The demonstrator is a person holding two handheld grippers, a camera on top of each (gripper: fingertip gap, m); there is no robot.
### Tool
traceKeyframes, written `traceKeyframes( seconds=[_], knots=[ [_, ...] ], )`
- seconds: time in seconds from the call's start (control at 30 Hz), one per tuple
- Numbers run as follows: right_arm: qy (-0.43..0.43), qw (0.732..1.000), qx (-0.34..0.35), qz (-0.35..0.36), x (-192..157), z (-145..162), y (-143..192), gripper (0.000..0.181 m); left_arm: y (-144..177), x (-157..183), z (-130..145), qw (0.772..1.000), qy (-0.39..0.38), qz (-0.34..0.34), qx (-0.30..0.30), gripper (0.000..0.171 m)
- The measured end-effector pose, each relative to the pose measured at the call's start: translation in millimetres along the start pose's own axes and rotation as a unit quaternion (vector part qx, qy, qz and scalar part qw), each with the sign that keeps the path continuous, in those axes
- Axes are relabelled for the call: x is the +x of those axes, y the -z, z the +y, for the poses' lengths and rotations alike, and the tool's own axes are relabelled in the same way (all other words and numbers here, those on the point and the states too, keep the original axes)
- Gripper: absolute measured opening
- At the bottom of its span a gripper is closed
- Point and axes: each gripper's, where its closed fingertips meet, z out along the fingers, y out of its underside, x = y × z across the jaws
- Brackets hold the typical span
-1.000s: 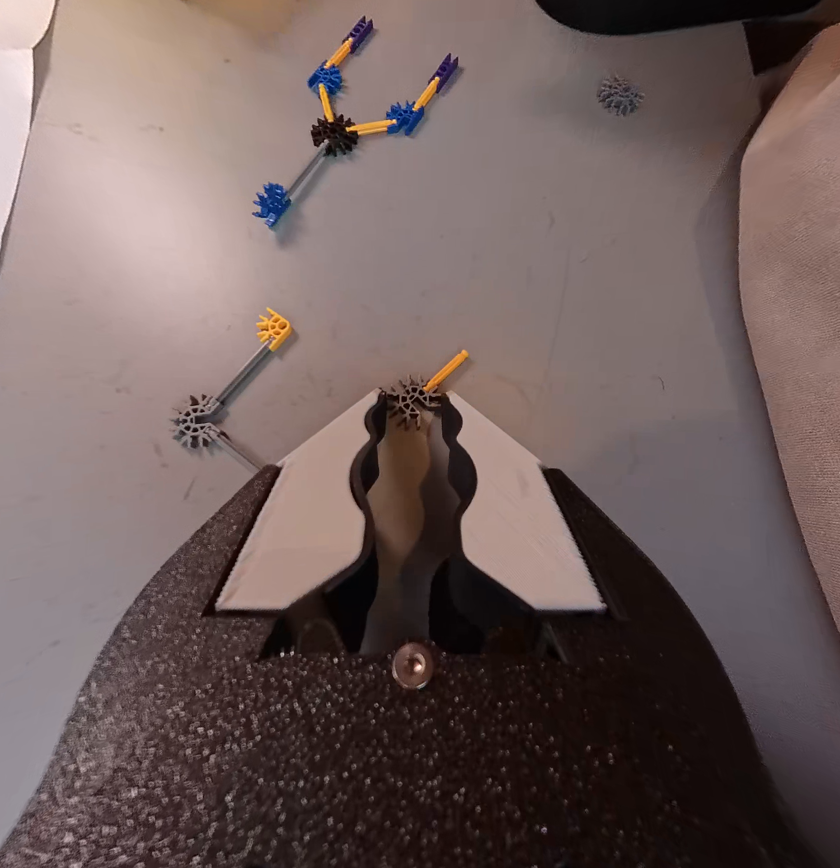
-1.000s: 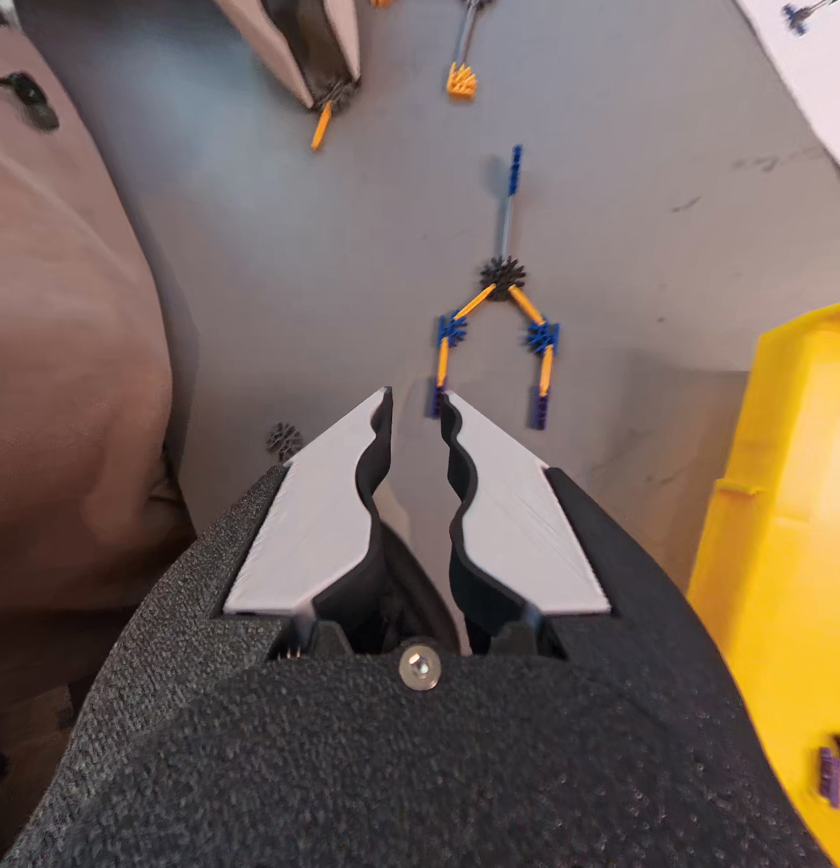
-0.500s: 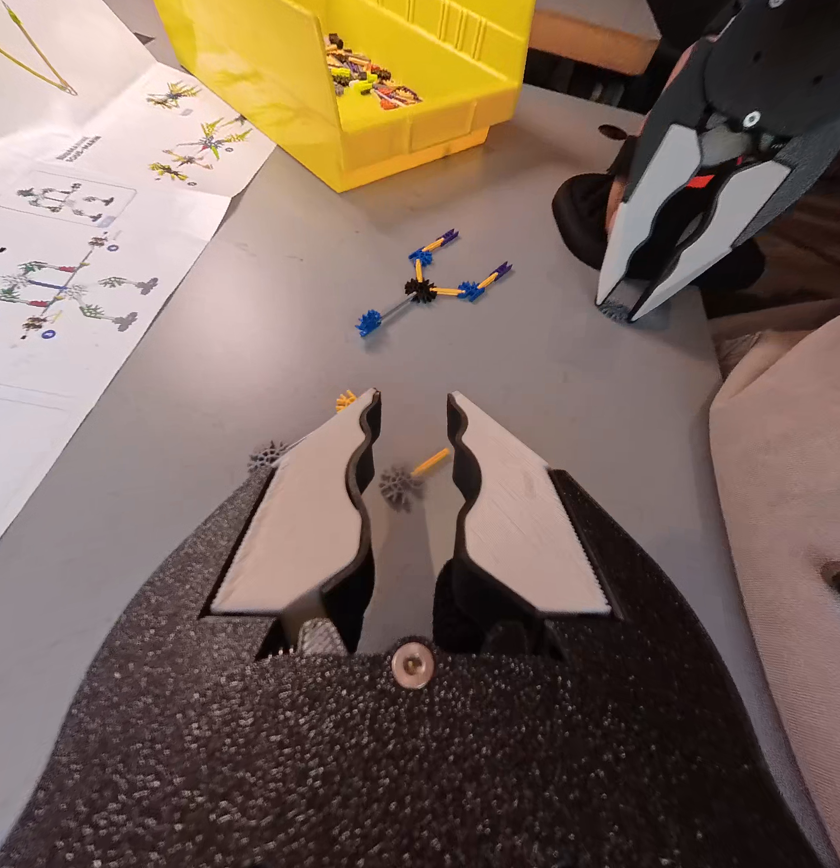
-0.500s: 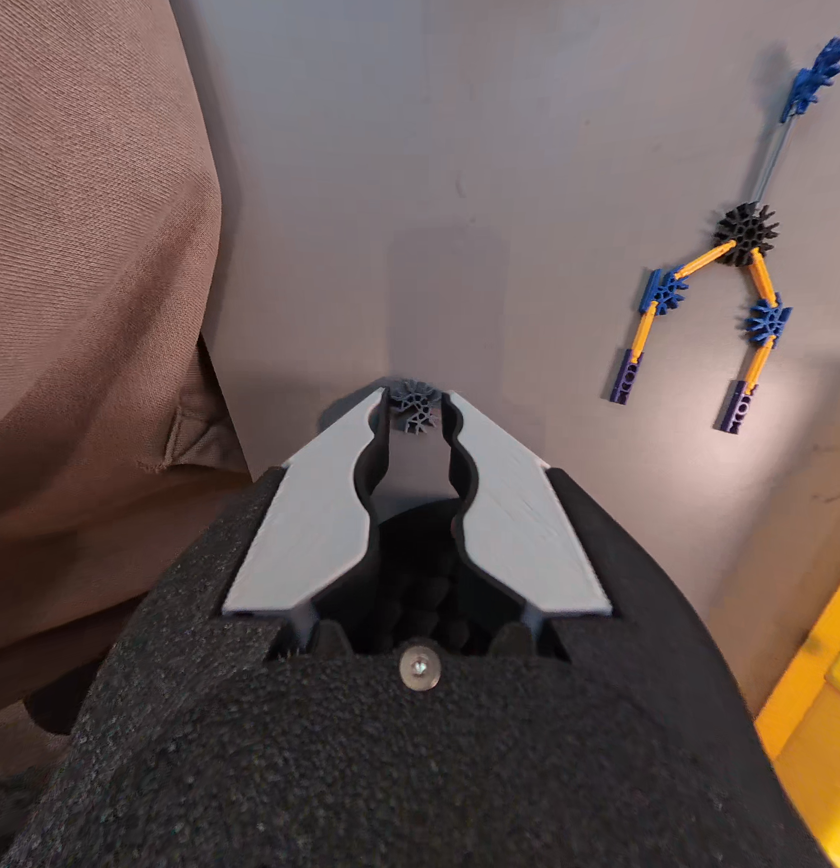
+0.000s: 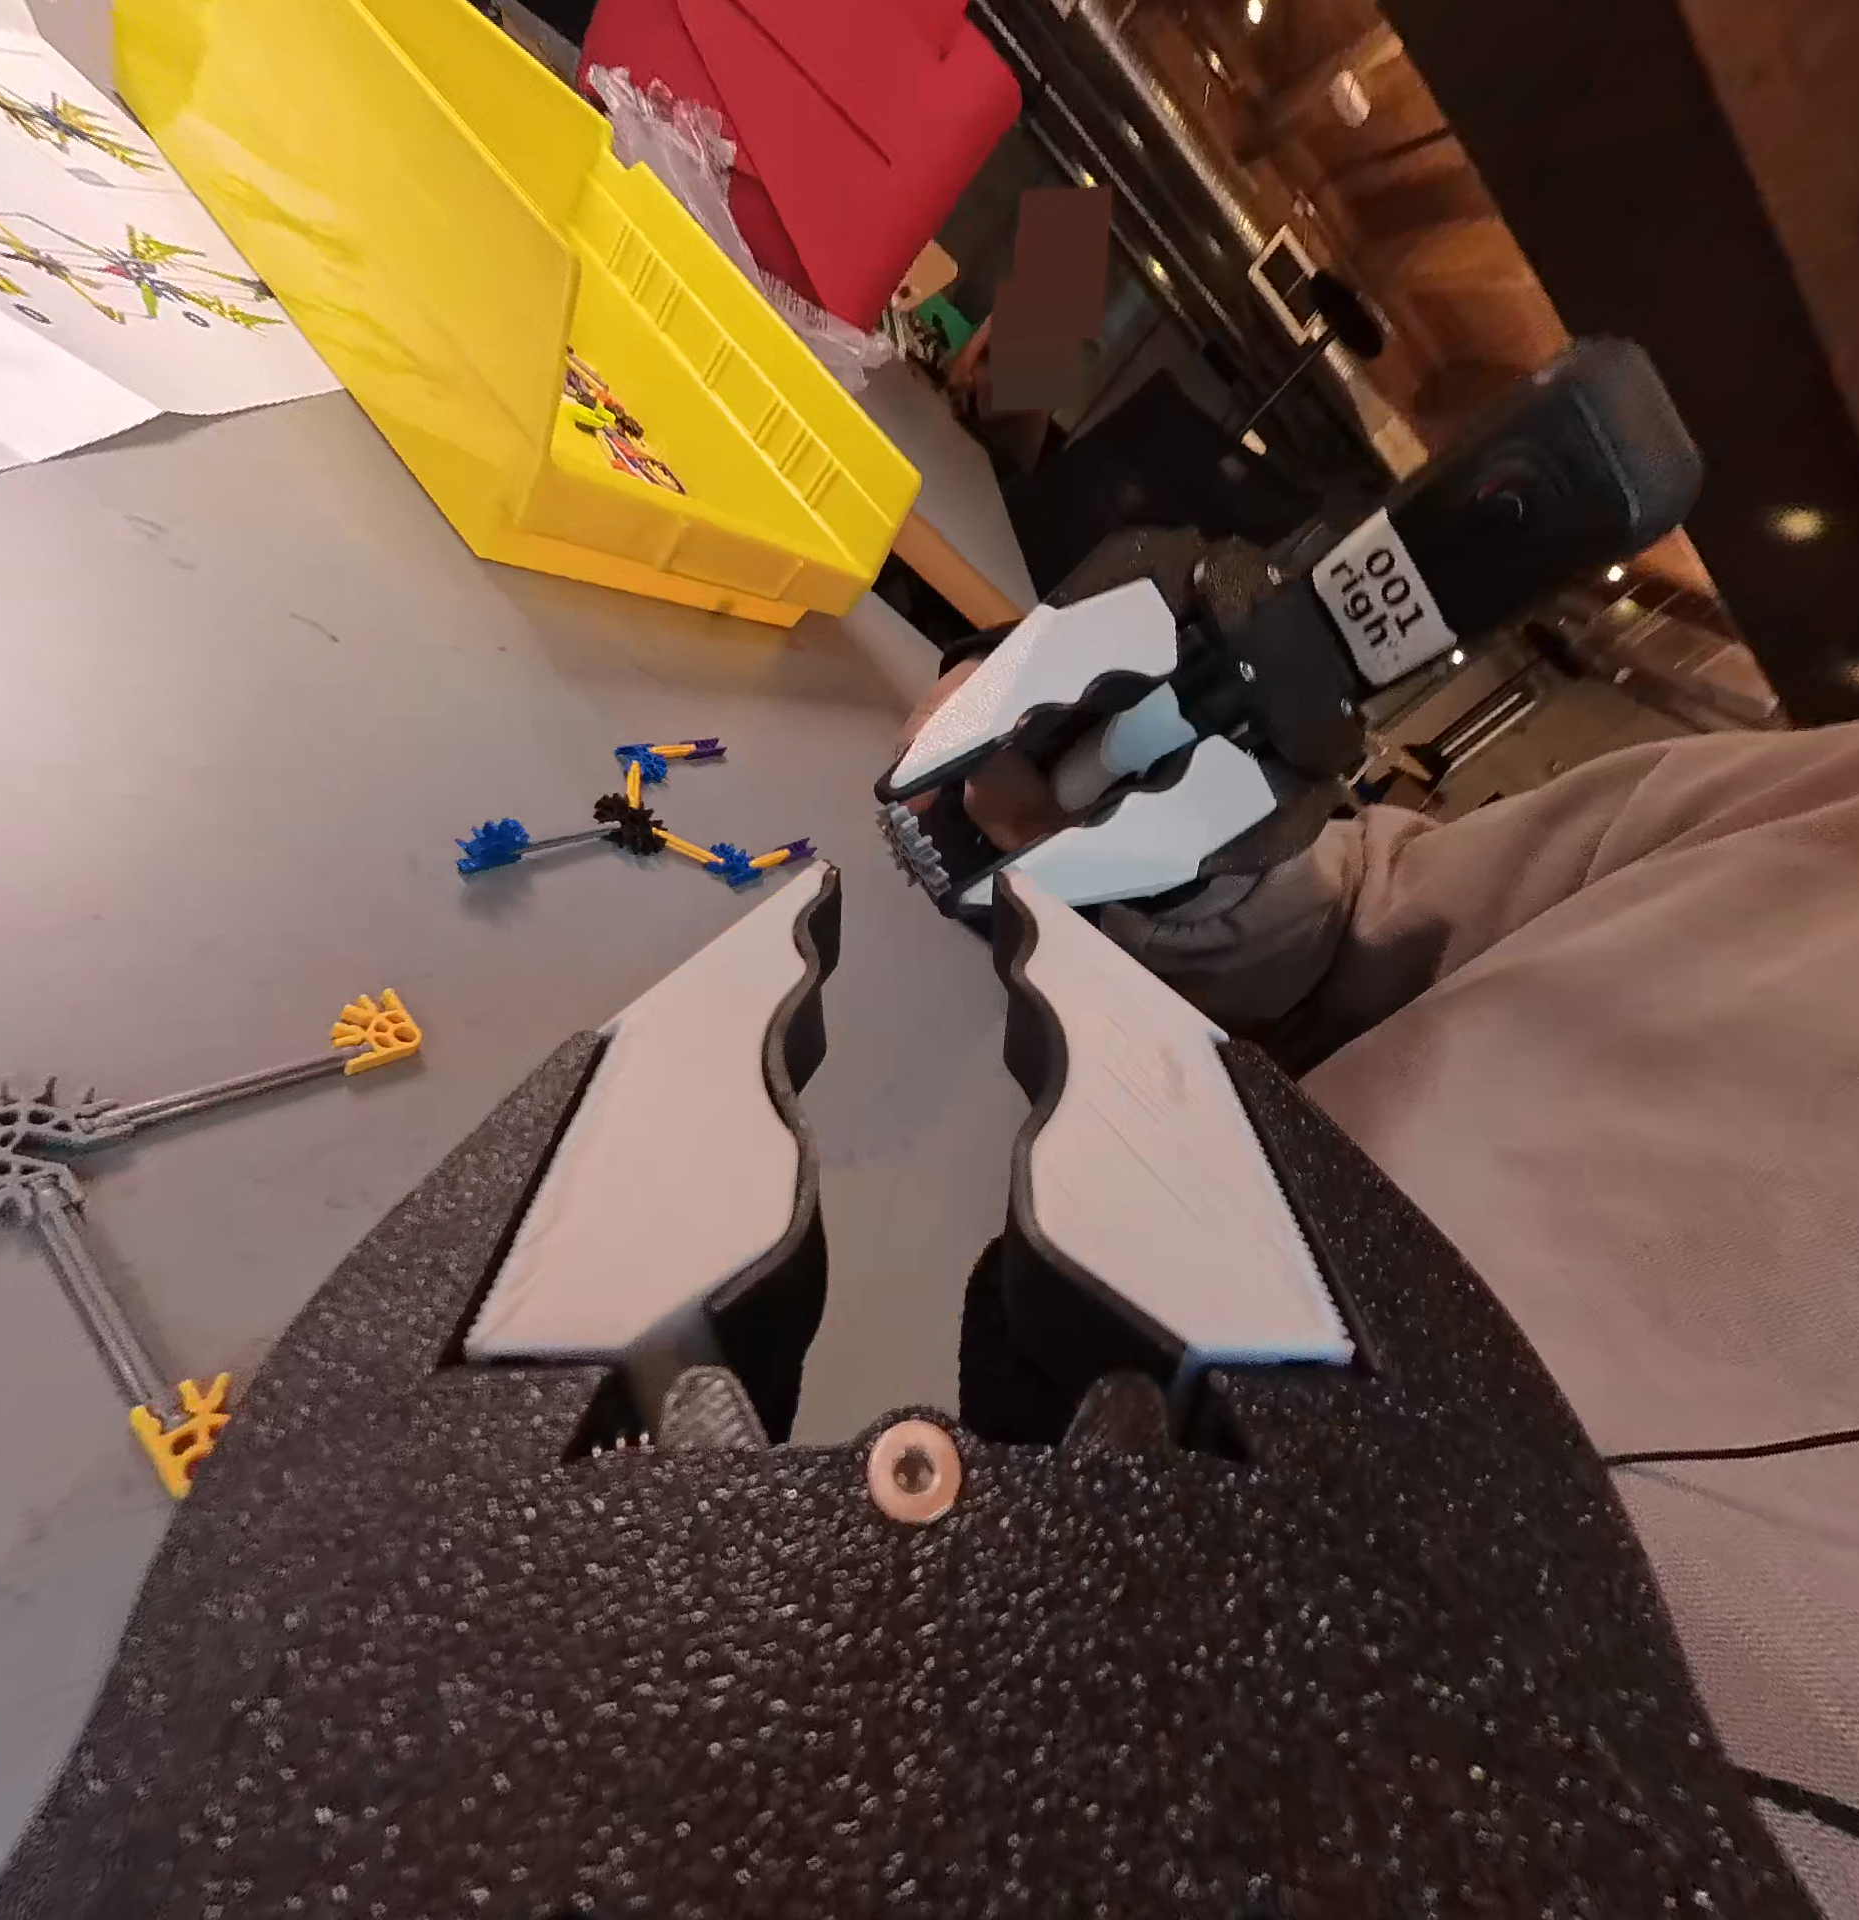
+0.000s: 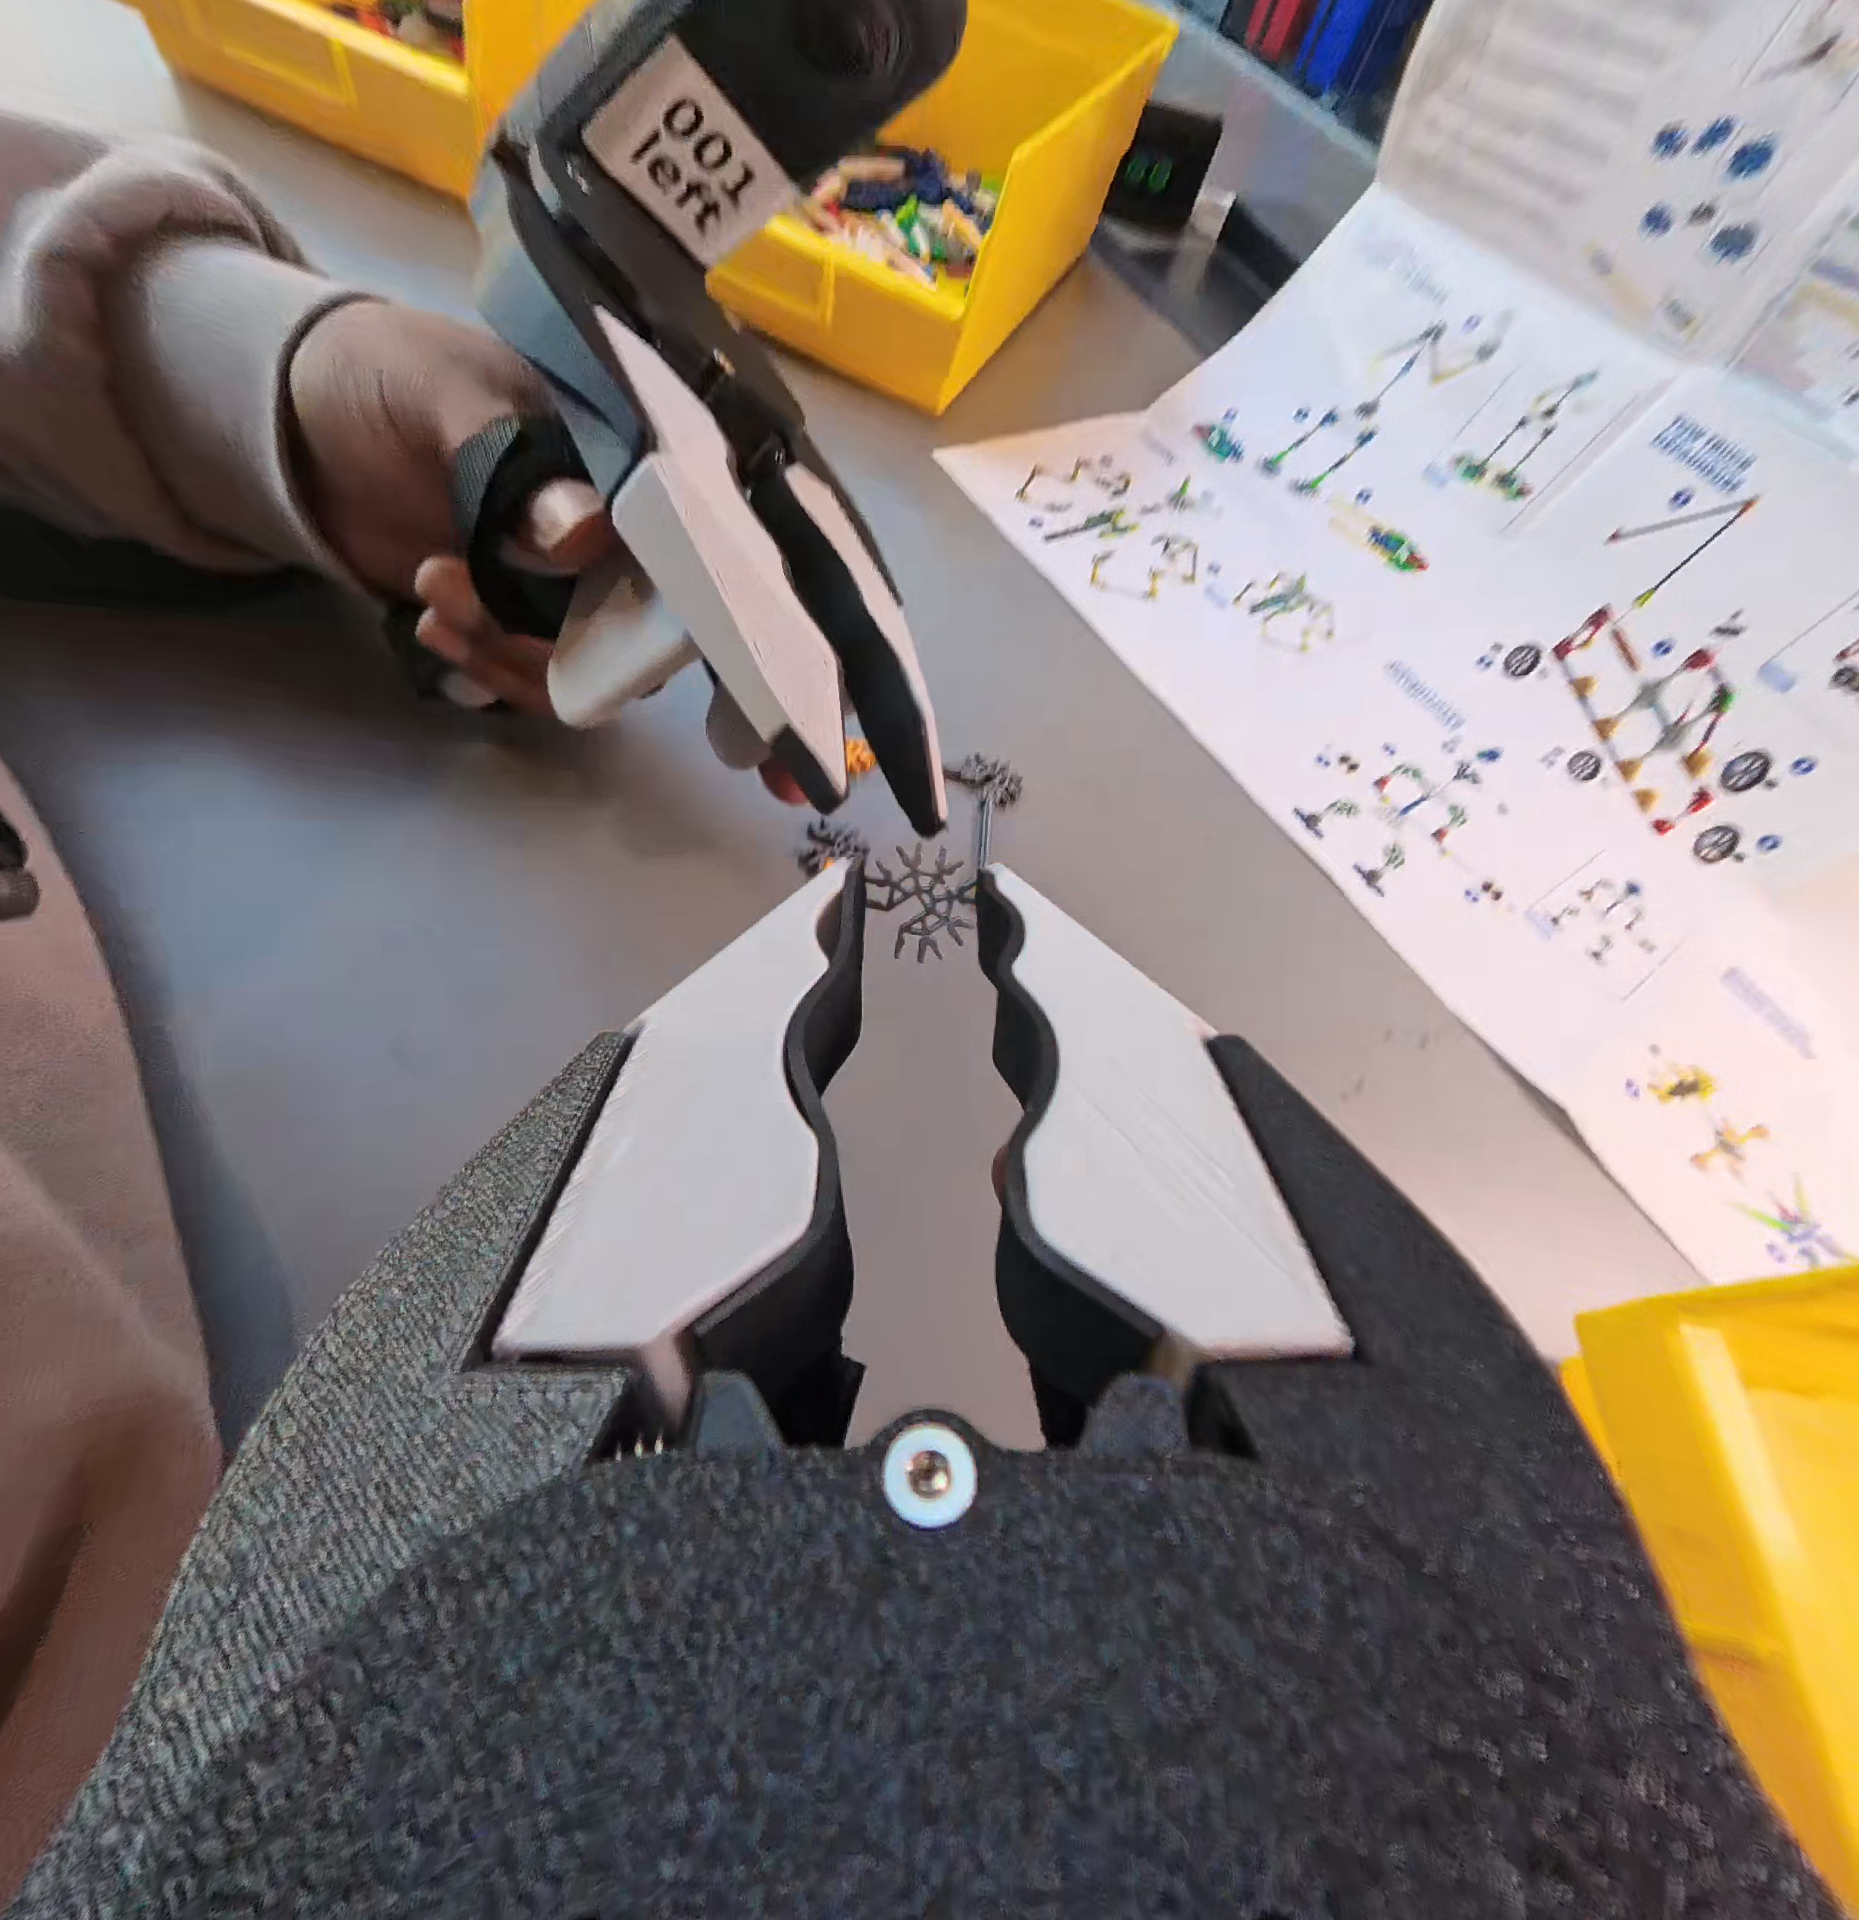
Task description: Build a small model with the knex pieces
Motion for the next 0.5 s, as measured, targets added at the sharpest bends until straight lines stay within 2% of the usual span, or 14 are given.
traceKeyframes(
  seconds=[0.07,0.13,0.2,0.5],
  knots=[
    [0.024,0.999,0.024,0.026,1,-15,-10,0.02,5,-1,-9,0.999,0.031,0.013,0.029,0.027],
    [0.05,0.998,0.027,0.039,-1,-21,-20,0.02,11,-1,-17,0.997,0.05,0.025,0.052,0.017],
    [0.062,0.997,0.029,0.045,0,-24,-26,0.02,14,-7,-17,0.998,0.05,0.007,0.047,0.006],
    [0.063,0.997,0.009,0.035,2,-20,-38,0.017,19,-21,-12,0.999,0.027,-0.045,0.015,0.003]
  ],
)
